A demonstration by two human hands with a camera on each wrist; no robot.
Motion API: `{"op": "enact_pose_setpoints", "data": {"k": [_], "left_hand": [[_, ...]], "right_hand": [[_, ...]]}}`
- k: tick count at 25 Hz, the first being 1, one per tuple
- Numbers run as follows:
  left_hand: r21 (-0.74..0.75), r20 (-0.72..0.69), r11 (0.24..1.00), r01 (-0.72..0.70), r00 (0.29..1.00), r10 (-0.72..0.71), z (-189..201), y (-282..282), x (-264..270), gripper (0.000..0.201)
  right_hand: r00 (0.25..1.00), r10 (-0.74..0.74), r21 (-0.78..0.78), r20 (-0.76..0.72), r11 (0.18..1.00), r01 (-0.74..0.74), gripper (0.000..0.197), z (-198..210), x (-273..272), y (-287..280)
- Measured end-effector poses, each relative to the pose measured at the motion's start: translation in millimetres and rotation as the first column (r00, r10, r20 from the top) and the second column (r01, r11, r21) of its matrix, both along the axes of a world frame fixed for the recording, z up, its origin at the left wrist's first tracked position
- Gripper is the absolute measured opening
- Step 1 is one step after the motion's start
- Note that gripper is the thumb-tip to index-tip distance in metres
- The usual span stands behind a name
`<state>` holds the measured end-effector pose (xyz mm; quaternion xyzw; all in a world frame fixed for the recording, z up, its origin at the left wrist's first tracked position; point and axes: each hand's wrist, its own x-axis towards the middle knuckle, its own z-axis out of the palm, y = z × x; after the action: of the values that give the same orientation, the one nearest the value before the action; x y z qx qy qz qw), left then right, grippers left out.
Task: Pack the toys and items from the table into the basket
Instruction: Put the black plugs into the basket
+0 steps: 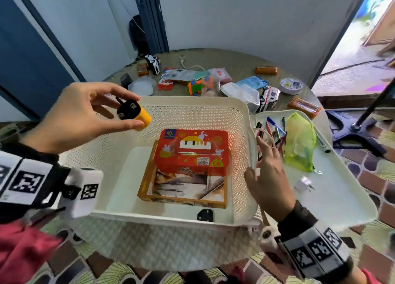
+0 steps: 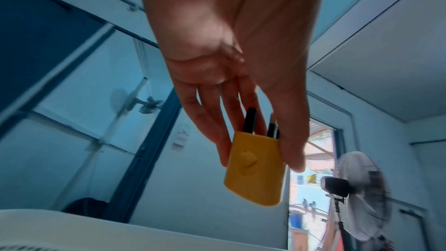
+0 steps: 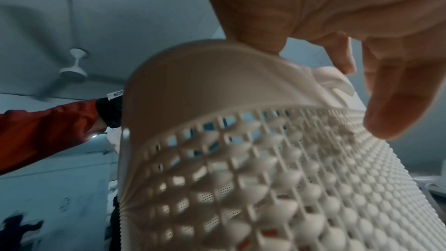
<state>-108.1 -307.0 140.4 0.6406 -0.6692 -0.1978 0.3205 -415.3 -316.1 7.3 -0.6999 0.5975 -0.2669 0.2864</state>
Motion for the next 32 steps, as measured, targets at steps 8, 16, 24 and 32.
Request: {"op": "enact_pose_setpoints", "data": {"k": [8,16,24,32], "left_hand": [[0.257,0.045,0.782,0.568,0.801,-0.597,-73,-70,-34,0.039],[0.535,-0.093,0.394,0.747,0.516,-0.852,-212,-56,-48,0.038],[0.475,0.022,0.386,0.790,0.428,-0.903,-249,-39,-49,0.039],[0.324,0.063,0.316,0.891,0.313,-0.948,-282,-31,-37,0.039]], "right_hand": [[0.978,-0.174,0.026,0.117,0.985,0.172,0.064,4,15,20],[0.902,-0.379,-0.005,0.208,0.921,0.389,0.059,-7,27,29],[0.876,-0.420,-0.006,0.237,0.901,0.434,0.060,-7,29,29],[0.863,-0.425,-0.020,0.272,0.894,0.447,0.057,-10,29,29]]}}
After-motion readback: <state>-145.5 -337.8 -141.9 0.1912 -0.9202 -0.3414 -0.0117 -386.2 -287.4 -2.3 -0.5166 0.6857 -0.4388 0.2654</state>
